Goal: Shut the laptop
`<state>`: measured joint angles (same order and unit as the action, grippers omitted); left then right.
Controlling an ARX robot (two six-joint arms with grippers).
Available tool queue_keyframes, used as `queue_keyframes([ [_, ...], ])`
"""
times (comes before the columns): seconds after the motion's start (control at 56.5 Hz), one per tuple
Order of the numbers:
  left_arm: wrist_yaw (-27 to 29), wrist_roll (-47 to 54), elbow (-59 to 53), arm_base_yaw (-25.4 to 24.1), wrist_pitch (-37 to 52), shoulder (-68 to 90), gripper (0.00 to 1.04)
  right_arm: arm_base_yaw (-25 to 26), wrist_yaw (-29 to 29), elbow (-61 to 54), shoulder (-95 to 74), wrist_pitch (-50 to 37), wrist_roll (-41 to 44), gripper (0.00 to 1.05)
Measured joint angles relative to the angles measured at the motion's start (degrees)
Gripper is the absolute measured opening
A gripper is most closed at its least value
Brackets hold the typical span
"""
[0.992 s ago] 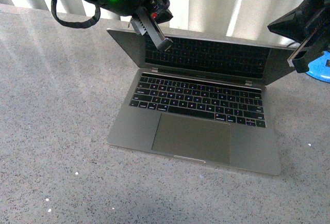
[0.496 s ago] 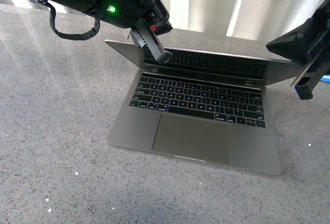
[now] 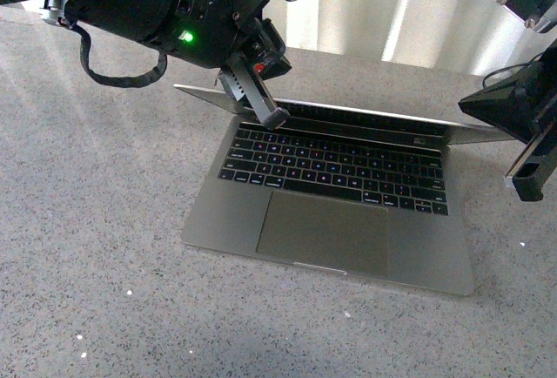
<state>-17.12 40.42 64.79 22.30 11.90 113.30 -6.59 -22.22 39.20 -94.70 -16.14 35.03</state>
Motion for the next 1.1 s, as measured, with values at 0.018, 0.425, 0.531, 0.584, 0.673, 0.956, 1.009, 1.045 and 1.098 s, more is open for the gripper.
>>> queue_keyframes([
  [0.018, 0.0, 0.0, -0.1, 0.0, 0.1, 0.0, 0.04, 0.0, 0.0, -0.1, 0.0, -0.1, 0.0, 0.01],
  [0.425, 0.2, -4.6, -5.8, 1.6, 5.4, -0.3, 0.04, 0.6, -0.2, -3.0, -1.3, -2.6, -0.4, 0.01],
  [0.531, 0.0, -4.7, -6.3, 1.6, 5.5, -0.3, 0.04, 0.6, -0.2, -3.4, -1.7, -3.2, -0.4, 0.01],
  [0.584, 0.0, -4.8, -6.4, 1.7, 5.6, -0.3, 0.04, 0.6, -0.2, -3.6, -1.9, -3.5, -0.5, 0.01],
  [0.673, 0.0, -4.8, -6.8, 1.7, 5.7, -0.3, 0.04, 0.6, -0.2, -3.9, -2.3, -3.9, -0.6, 0.01],
  [0.956, 0.0, -5.4, -7.8, 1.8, 7.0, 0.4, 0.04, 1.0, -0.4, -4.3, -4.2, -5.2, -0.8, 0.01],
  [1.009, 0.0, -5.9, -8.1, 1.8, 7.8, 0.7, 0.04, 1.1, -0.4, -4.3, -4.5, -5.4, -0.8, 0.01],
  [1.045, 0.0, -6.3, -8.3, 1.9, 8.4, 1.0, 0.04, 1.2, -0.4, -4.3, -4.8, -5.4, -0.8, 0.01],
  [1.098, 0.0, -6.6, -8.5, 2.0, 8.9, 1.2, 0.04, 1.2, -0.4, -4.3, -5.0, -5.5, -0.8, 0.01],
])
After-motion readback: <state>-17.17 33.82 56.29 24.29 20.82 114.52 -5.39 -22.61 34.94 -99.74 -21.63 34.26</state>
